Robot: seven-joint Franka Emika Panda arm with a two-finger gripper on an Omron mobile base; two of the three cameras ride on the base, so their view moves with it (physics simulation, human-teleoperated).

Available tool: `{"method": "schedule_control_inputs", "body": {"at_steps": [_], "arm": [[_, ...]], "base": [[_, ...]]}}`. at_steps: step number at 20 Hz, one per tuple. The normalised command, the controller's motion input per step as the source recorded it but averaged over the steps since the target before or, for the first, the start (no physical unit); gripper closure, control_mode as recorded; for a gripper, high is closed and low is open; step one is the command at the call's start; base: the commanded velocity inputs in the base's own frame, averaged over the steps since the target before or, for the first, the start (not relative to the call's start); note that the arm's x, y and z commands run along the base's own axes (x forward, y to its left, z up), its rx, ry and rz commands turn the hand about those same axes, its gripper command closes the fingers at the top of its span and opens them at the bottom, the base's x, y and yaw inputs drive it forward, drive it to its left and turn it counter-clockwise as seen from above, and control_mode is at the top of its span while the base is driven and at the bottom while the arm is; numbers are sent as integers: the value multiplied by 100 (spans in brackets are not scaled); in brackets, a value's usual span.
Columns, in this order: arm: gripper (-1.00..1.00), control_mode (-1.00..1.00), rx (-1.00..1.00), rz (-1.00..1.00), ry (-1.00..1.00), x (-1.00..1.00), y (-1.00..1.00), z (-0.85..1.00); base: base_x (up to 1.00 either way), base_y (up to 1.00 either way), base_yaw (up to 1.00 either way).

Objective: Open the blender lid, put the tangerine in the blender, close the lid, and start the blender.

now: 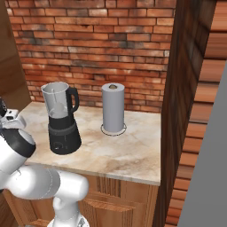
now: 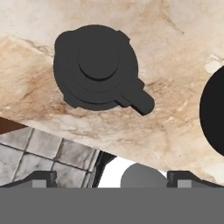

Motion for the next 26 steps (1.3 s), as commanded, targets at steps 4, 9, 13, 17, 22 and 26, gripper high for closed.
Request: {"method": "schedule_control_inputs", "body": {"at_steps": [4,9,13,17,22,26], "arm": [[-100,-100,0,0,0,16,0,-13],[-100,-100,0,0,0,11,4,-17],[-100,-100,0,0,0,19,10,-7],[-100,-100,-1,-1,0,12,13,-6],[-100,-100,0,-1,0,18,10,-1],[-100,-100,-1,0,0,6,9,-9]], "base": [[0,0,0],[0,0,0],[0,0,0],[0,0,0],[0,0,0],[0,0,0]]}}
